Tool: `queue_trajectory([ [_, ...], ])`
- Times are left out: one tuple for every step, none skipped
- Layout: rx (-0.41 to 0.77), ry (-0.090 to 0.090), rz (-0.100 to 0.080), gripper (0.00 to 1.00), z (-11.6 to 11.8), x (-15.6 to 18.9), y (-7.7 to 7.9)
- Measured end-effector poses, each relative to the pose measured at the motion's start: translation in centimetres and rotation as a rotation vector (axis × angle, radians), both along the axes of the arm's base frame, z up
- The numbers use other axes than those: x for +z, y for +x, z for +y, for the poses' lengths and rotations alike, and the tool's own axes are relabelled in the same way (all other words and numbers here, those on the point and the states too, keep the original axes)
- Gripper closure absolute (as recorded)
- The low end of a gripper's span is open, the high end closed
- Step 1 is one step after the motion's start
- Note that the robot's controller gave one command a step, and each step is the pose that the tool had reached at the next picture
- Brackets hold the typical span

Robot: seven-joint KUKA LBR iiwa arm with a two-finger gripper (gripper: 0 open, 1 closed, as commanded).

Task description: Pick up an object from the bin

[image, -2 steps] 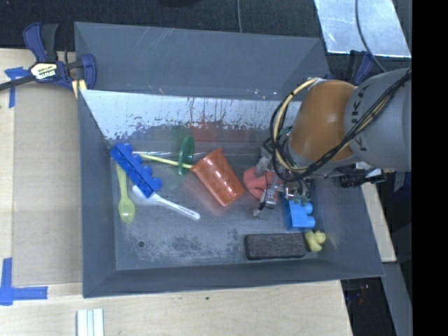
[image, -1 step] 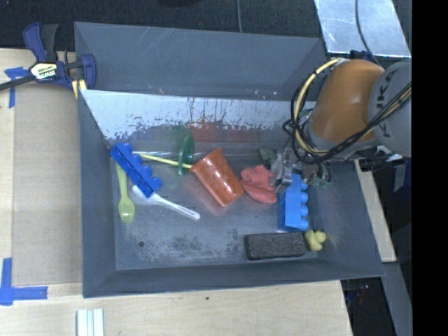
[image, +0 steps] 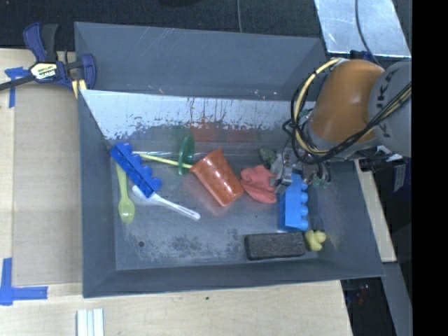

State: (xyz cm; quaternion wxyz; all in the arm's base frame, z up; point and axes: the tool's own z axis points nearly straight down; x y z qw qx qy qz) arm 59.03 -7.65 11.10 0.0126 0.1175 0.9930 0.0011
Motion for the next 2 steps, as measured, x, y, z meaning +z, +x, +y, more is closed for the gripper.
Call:
queue_trajectory([
  [0.082, -0.002, 0.001, 1.00, 0.0, 5.6, 1.7],
  [0.237, -0.005, 0.004, 1.00, -2.3, 13.2, 3.3],
])
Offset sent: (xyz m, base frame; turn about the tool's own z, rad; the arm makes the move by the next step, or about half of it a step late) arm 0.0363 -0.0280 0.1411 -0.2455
